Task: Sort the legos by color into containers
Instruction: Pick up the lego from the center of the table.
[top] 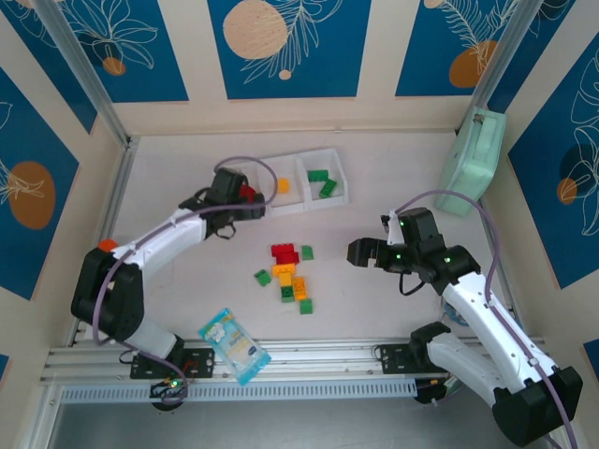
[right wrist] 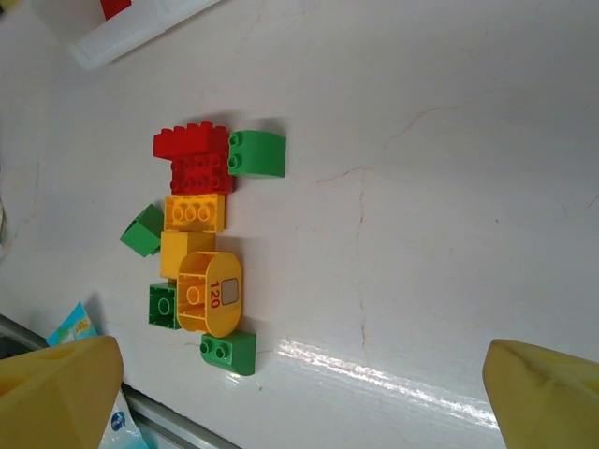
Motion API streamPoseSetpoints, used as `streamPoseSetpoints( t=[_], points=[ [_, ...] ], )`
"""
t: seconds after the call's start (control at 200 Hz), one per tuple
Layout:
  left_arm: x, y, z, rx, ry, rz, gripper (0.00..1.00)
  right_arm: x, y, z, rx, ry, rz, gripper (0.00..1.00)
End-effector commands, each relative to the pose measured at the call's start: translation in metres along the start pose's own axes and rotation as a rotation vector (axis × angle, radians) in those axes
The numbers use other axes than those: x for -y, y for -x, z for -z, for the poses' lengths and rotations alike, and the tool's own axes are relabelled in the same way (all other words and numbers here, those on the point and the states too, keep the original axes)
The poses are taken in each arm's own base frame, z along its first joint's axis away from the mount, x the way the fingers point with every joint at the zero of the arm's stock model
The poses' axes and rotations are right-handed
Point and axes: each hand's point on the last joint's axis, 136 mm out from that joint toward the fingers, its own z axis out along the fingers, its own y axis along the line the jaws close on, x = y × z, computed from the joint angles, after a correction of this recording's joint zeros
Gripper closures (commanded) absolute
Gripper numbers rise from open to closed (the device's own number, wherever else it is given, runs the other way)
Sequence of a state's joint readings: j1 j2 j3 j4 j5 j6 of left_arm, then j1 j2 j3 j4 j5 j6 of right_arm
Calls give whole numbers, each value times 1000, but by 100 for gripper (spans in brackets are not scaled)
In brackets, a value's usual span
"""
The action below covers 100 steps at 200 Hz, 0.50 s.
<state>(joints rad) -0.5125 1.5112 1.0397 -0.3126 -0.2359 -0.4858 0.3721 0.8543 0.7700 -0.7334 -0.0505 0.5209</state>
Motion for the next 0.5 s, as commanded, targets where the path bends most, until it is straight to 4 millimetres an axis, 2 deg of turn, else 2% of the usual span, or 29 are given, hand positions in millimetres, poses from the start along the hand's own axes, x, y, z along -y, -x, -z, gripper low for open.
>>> streamPoseSetpoints(
  t=[0.0,0.145,0.265,0.42,0.495],
  points=[
    [19,-22,8,-1,-29,34,1,1,1,0,-6,-11,5,1],
    [45,-58,12,-19,-84,61,1,3,2,-2,-14,-30,4,1],
    [55,-80,9,-43,-65,83,1,2,6,-1,4,-25,6,1],
    [64,-94,-6,-86,-6,105,1,2,4,-5,-8,-16,4,1],
    [78,-96,-16,-93,-46,110,1,3,2,-7,-18,-15,2,1]
  ],
)
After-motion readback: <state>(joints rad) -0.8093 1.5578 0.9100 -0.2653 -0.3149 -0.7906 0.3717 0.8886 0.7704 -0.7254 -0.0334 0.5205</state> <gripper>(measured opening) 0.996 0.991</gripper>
